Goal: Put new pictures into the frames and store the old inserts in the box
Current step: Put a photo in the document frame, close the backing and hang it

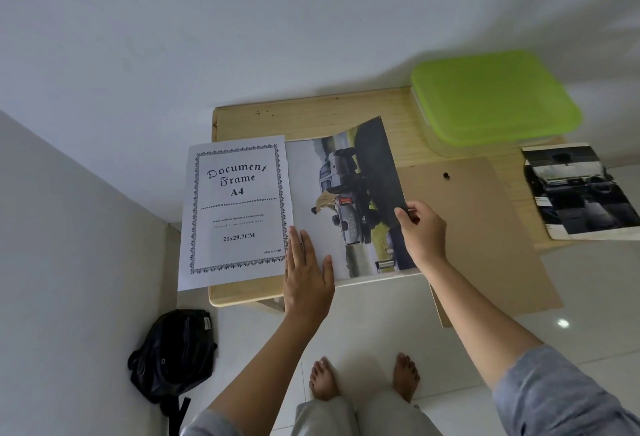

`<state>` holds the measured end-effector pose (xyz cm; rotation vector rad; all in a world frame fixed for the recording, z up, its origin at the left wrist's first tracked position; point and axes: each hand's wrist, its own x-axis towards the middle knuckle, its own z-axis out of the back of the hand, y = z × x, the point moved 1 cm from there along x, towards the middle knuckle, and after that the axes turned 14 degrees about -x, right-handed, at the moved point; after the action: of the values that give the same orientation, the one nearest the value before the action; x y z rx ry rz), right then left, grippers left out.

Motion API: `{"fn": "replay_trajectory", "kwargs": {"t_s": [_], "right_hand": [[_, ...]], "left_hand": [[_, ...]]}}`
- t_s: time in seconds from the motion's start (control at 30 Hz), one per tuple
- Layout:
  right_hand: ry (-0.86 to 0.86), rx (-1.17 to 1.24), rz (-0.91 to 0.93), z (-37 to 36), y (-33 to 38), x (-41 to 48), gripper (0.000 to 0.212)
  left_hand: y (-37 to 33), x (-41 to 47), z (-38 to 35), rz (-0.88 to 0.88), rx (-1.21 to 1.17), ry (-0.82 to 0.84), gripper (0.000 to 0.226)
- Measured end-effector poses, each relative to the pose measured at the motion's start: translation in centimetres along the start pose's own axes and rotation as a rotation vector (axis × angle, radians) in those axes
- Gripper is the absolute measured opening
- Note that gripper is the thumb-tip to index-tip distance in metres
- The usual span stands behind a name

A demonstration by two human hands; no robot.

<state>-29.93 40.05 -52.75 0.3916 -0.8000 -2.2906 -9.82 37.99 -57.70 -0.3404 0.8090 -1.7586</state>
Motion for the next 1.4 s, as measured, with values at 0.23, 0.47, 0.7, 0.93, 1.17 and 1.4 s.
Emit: {"fn": "replay_trajectory", "kwargs": {"t_s": [0.23, 0.47, 0.7, 0.93, 1.17, 1.4], "right_hand": [[0.171, 0.102, 0.083, 0.2, -0.2, -0.2, 0.047], [0.146, 0.274, 0.118, 1.4, 0.7, -0.2, 0.046], [0.103, 0.376, 0.124, 3.1, 1.1, 0.3, 0.044], [0.116, 0.451, 0.197, 6.7, 0.4, 1.8, 0.045], [0.004, 0.475, 0.144, 13.9, -4.6, 4.2, 0.043], [-0.104, 0.153, -0.034, 22.6, -16.0, 7.6, 0.042]], "left_hand": [[-0.7, -0.1, 0.6, 0.048, -0.035, 0.023, 0.074], [-1.4, -0.1, 1.3, -0.003, 0.035, 0.008, 0.077], [-2.8, 1.7, 2.2, -0.013, -0.075, 0.005, 0.068], [-7.2, 3.6, 3.3, 0.011, -0.478, -0.094, 0.063], [-15.6, 5.7, 0.7, -0.032, -0.702, -0.002, 0.069], [-25.0, 3.3, -9.8, -0.066, -0.814, 0.123, 0.064]]}}
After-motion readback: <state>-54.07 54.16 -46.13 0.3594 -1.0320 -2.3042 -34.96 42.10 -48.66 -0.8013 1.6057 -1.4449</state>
